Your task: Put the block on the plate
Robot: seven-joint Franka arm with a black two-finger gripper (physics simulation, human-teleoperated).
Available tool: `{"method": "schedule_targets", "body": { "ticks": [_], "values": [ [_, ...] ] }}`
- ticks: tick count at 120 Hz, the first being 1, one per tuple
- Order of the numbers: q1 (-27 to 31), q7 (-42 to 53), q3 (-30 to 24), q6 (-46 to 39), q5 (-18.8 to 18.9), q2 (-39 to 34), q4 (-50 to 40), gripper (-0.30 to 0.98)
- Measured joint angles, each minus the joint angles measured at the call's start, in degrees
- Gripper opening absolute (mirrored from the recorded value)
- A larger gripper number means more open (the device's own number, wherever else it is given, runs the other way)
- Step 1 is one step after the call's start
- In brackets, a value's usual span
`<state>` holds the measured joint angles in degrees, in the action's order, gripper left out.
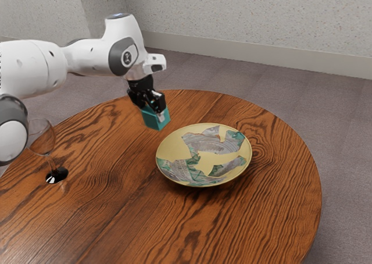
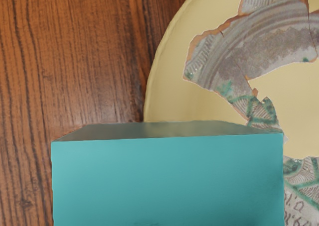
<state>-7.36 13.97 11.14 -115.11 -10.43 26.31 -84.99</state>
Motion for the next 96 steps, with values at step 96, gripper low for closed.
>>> {"method": "schedule_targets", "body": {
  "ticks": [96],
  "values": [
    [-6.4,0.1,-3.5,-0.4,-3.5,9.3,3.0,0.57]
  ]
}}
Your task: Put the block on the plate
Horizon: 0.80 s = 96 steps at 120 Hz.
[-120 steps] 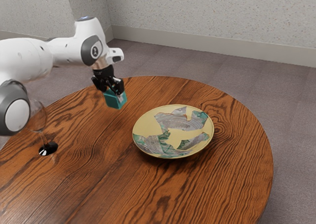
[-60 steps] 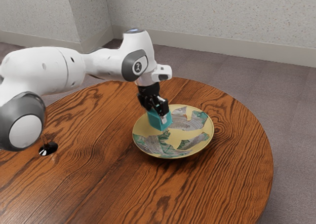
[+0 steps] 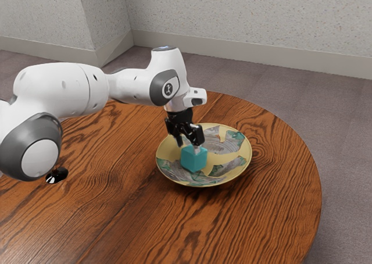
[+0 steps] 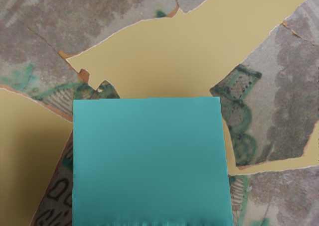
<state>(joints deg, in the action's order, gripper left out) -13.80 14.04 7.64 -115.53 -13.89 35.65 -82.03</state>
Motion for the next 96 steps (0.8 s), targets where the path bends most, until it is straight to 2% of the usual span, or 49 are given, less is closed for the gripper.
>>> {"method": "schedule_targets", "body": {
  "ticks": [8,28,52,63,96],
  "values": [
    [0.0,0.1,0.0,0.1,-0.1,-0.8,0.0,0.6],
    [0.5,0.3,0.1,3.4,0.2,-8.6,-0.8,0.65],
    [3.6,0.5,0.2,12.7,7.2,-21.2,-1.0,0.67],
    [3.7,0.5,0.2,15.7,9.1,-25.4,-1.0,0.68],
    [3.7,0.8,0.1,19.7,10.6,-27.4,-1.0,0.68]
  ]
}}
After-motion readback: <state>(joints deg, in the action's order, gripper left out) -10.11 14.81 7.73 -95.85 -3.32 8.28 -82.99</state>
